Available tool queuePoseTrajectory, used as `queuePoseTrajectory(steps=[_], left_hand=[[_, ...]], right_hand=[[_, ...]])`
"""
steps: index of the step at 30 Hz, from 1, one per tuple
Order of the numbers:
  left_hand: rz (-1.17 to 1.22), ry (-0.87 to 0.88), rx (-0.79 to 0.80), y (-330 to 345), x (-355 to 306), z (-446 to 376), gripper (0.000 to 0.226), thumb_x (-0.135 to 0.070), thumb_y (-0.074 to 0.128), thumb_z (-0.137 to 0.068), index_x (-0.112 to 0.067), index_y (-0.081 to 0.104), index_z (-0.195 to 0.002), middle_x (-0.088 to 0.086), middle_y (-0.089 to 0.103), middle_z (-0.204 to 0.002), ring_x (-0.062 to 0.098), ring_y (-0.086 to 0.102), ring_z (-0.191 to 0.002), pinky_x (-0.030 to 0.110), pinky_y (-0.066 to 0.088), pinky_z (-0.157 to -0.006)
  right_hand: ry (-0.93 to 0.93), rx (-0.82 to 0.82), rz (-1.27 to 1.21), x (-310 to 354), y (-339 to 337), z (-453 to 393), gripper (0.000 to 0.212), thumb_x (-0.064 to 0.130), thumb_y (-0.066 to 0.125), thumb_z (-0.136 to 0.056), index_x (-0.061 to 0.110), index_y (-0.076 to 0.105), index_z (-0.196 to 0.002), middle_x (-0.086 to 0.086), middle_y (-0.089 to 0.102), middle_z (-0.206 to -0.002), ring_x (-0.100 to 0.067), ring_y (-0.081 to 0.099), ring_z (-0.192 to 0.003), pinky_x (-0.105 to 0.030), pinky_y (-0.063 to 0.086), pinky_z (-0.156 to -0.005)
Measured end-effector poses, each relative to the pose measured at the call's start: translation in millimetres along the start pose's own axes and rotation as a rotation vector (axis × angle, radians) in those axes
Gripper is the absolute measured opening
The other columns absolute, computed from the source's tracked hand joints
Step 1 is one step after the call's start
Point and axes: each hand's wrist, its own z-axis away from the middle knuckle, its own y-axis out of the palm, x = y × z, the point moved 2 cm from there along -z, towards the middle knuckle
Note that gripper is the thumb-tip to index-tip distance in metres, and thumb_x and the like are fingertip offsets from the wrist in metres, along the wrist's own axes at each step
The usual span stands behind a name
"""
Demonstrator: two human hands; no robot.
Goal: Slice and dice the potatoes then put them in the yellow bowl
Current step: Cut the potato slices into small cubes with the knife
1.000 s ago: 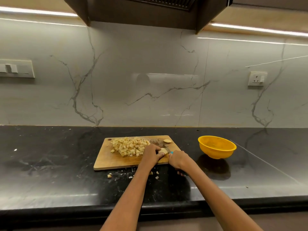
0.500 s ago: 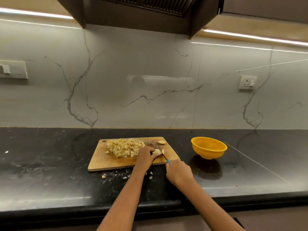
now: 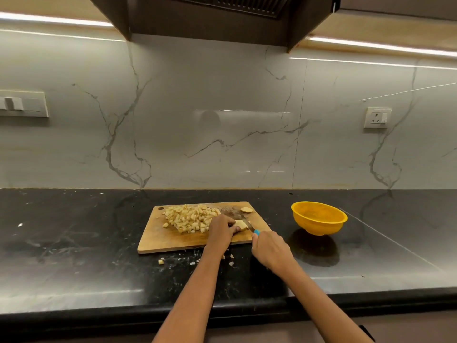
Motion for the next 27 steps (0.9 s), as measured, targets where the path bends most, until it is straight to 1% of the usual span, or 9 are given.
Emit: queuePoseTrajectory(steps=[9, 10, 12, 14, 16, 18, 22, 25, 27], left_hand=[[-0.020, 0.015, 0.013, -2, 1, 0, 0.037, -0.023, 0.067, -0.085, -0.006, 0.064, -0.118, 0.008, 0.065, -0.119, 0.017, 0.058, -0.113, 0.025, 0.041, -0.096], [-0.016, 0.022, 0.017, -2, 1, 0, 0.036, -0.024, 0.067, -0.085, -0.007, 0.064, -0.117, 0.008, 0.066, -0.118, 0.017, 0.059, -0.111, 0.025, 0.041, -0.096], [-0.016, 0.038, 0.024, -4, 1, 1, 0.036, -0.024, 0.069, -0.083, -0.007, 0.066, -0.114, 0.008, 0.067, -0.115, 0.017, 0.060, -0.108, 0.024, 0.042, -0.093], [-0.007, 0.041, 0.028, -5, 0, 2, 0.034, -0.024, 0.069, -0.083, -0.006, 0.067, -0.112, 0.008, 0.068, -0.113, 0.017, 0.061, -0.105, 0.024, 0.042, -0.091], [-0.002, 0.039, 0.020, -7, -1, 3, 0.033, -0.023, 0.070, -0.083, -0.006, 0.068, -0.111, 0.008, 0.069, -0.111, 0.017, 0.062, -0.104, 0.024, 0.043, -0.091], [-0.001, 0.041, 0.007, -5, 0, 3, 0.033, -0.023, 0.070, -0.082, -0.006, 0.068, -0.111, 0.008, 0.068, -0.112, 0.017, 0.062, -0.105, 0.024, 0.043, -0.091], [0.002, 0.041, -0.009, -6, -1, 5, 0.035, -0.023, 0.070, -0.082, -0.006, 0.067, -0.112, 0.008, 0.068, -0.113, 0.016, 0.061, -0.106, 0.024, 0.043, -0.092], [0.006, 0.030, -0.008, -7, -2, 6, 0.035, -0.022, 0.070, -0.083, -0.006, 0.066, -0.113, 0.008, 0.067, -0.114, 0.017, 0.060, -0.108, 0.025, 0.042, -0.094], [0.005, 0.028, -0.006, -7, -2, 6, 0.034, -0.021, 0.069, -0.083, -0.007, 0.066, -0.114, 0.008, 0.067, -0.115, 0.017, 0.059, -0.110, 0.025, 0.041, -0.095]], right_hand=[[0.009, 0.080, 0.047, 3, 3, -3, 0.038, 0.033, 0.035, -0.102, 0.005, 0.057, -0.115, -0.013, 0.063, -0.111, -0.026, 0.063, -0.101, -0.035, 0.051, -0.085], [0.020, 0.099, 0.048, 5, 1, -4, 0.036, 0.031, 0.035, -0.102, 0.005, 0.057, -0.112, -0.013, 0.064, -0.106, -0.026, 0.064, -0.097, -0.035, 0.052, -0.083], [0.040, 0.165, 0.038, 13, -5, -9, 0.030, 0.026, 0.032, -0.102, 0.005, 0.054, -0.105, -0.010, 0.060, -0.082, -0.023, 0.064, -0.075, -0.032, 0.053, -0.069], [0.054, 0.253, 0.046, 22, -12, -14, 0.033, 0.020, 0.030, -0.102, -0.002, 0.052, -0.113, -0.011, 0.055, -0.067, -0.020, 0.056, -0.055, -0.028, 0.048, -0.054], [0.067, 0.312, 0.056, 27, -16, -18, 0.037, 0.018, 0.030, -0.102, -0.007, 0.047, -0.123, -0.013, 0.055, -0.066, -0.020, 0.054, -0.051, -0.028, 0.048, -0.052], [0.054, 0.303, 0.076, 27, -16, -15, 0.036, 0.019, 0.032, -0.102, -0.006, 0.048, -0.123, -0.013, 0.056, -0.072, -0.021, 0.056, -0.058, -0.030, 0.051, -0.060], [-0.043, 0.168, 0.261, 15, -9, 10, 0.031, 0.021, 0.038, -0.101, 0.005, 0.054, -0.123, -0.012, 0.060, -0.116, -0.026, 0.060, -0.106, -0.035, 0.048, -0.089], [-0.113, 0.047, 0.459, 10, -5, 29, 0.030, 0.020, 0.040, -0.102, 0.006, 0.056, -0.123, -0.010, 0.062, -0.120, -0.024, 0.062, -0.108, -0.032, 0.048, -0.085], [-0.097, 0.005, 0.444, 7, -3, 33, 0.032, 0.024, 0.039, -0.102, 0.005, 0.056, -0.121, -0.010, 0.063, -0.117, -0.023, 0.063, -0.105, -0.030, 0.049, -0.081]])
